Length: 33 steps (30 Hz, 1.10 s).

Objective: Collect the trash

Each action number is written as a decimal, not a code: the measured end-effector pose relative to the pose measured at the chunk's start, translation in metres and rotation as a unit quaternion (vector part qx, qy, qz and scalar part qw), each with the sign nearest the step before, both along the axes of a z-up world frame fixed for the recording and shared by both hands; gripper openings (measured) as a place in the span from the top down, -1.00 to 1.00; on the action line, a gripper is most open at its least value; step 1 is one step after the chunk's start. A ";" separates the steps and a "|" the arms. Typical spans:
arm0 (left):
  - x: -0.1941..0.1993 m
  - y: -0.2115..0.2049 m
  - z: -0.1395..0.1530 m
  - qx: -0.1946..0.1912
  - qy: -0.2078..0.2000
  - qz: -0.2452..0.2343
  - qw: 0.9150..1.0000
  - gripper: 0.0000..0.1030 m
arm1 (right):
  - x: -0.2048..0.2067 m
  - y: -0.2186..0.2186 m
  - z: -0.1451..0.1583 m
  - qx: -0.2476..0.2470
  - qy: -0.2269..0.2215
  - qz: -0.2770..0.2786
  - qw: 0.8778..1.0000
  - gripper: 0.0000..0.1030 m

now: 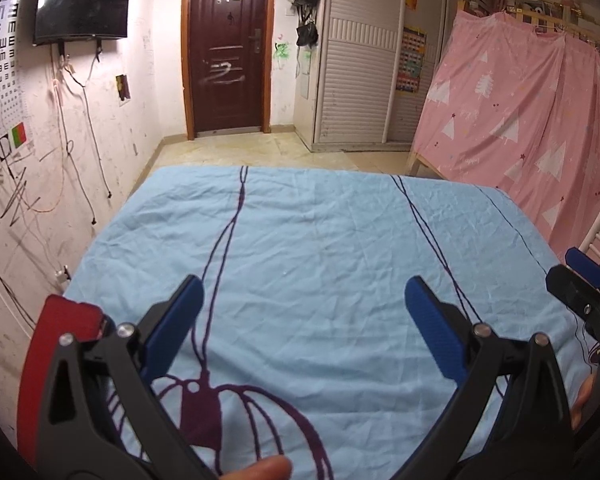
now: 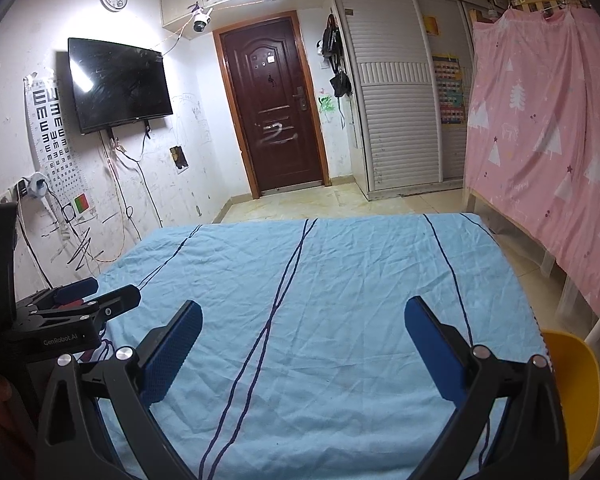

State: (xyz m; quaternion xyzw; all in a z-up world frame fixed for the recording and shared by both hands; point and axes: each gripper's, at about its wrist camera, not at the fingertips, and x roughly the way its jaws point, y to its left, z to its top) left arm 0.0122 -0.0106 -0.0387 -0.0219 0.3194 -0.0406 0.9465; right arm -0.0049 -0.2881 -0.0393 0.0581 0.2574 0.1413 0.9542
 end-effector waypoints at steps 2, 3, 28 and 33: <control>0.001 0.000 0.000 0.000 0.001 0.001 1.000 -0.88 | 0.000 -0.001 0.000 0.001 0.000 0.000 1.000 -0.83; 0.002 0.000 -0.001 0.000 0.002 0.001 1.000 -0.88 | -0.001 -0.001 0.000 0.001 0.000 -0.001 1.000 -0.83; 0.004 -0.007 -0.004 0.022 0.006 -0.014 1.000 -0.88 | -0.004 -0.003 -0.001 0.006 -0.003 -0.008 1.000 -0.83; 0.004 -0.008 -0.004 0.022 0.007 -0.014 1.000 -0.88 | -0.005 -0.003 0.000 0.006 -0.004 -0.010 1.000 -0.83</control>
